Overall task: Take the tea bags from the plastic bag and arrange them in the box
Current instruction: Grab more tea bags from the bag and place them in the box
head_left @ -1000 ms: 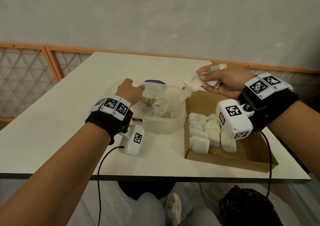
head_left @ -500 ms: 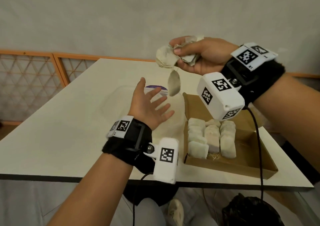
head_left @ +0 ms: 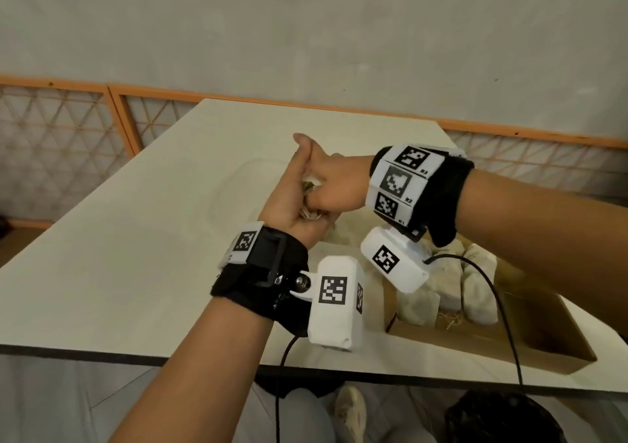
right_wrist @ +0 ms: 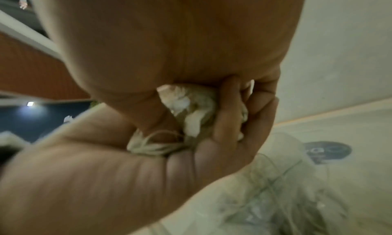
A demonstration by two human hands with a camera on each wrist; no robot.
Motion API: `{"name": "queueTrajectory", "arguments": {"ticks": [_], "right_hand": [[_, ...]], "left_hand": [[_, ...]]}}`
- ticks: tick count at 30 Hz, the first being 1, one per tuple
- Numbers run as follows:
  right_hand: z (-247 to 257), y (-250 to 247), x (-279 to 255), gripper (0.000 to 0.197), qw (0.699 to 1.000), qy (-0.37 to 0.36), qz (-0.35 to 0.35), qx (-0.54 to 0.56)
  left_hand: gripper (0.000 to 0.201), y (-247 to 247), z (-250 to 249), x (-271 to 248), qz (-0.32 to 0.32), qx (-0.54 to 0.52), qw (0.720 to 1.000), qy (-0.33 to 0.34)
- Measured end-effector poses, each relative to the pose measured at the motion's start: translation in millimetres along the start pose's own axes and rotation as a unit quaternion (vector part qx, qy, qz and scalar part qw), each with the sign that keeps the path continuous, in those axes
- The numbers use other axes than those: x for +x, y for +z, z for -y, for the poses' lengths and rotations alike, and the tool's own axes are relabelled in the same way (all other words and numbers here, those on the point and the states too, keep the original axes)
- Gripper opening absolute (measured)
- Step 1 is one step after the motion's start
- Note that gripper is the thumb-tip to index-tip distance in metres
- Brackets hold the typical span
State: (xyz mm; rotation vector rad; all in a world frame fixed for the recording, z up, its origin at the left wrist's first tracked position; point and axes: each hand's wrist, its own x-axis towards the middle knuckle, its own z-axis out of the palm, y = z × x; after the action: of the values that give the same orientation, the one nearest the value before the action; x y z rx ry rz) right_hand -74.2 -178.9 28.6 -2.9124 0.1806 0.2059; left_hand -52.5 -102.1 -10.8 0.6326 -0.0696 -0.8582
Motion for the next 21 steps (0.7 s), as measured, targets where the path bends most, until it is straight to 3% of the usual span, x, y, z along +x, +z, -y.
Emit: {"name": "queueTrajectory", "arguments": {"ticks": [4,7,10,12,15,18,21], "right_hand": [[-9.4,-17.8,1.9,0.102,0.999,0.021,-0.018,0.02],[-25.7,-33.7,-5.3,0.064,0.994,0.037,-0.008,0.099],[-37.5,-22.2,-14.0,0.025,0.997,0.014,0.063,0.039],[-39.4,-0.1,-16.0,0.023,0.99,0.019,0.12,-0.073],[-42.7,27.8,-5.5,0.03,0.967,0.006,0.128,-0.22],[-46.6,38.8,9.2,0.049,0.966,0.005,0.175,-0.191],[-42.8,42.4,16.9,0.042,0.963,-0.046,0.199,-0.177]], "left_hand": [[0.019,-15.7,-7.7,9.4,-0.029,-0.022,0.999,0.005],[0.009,-28.4,-15.6,12.7,-0.044,-0.066,0.997,-0.015],[0.014,-34.2,-22.0,13.7,-0.03,-0.129,0.991,-0.014],[0.014,-34.3,-23.6,13.1,-0.019,-0.156,0.987,-0.013],[0.014,-35.2,-21.5,12.5,-0.012,-0.168,0.986,-0.007],[0.013,-38.3,-22.1,12.4,0.007,-0.177,0.984,-0.012],[0.012,-39.2,-23.7,12.8,0.021,-0.179,0.984,-0.013]]}}
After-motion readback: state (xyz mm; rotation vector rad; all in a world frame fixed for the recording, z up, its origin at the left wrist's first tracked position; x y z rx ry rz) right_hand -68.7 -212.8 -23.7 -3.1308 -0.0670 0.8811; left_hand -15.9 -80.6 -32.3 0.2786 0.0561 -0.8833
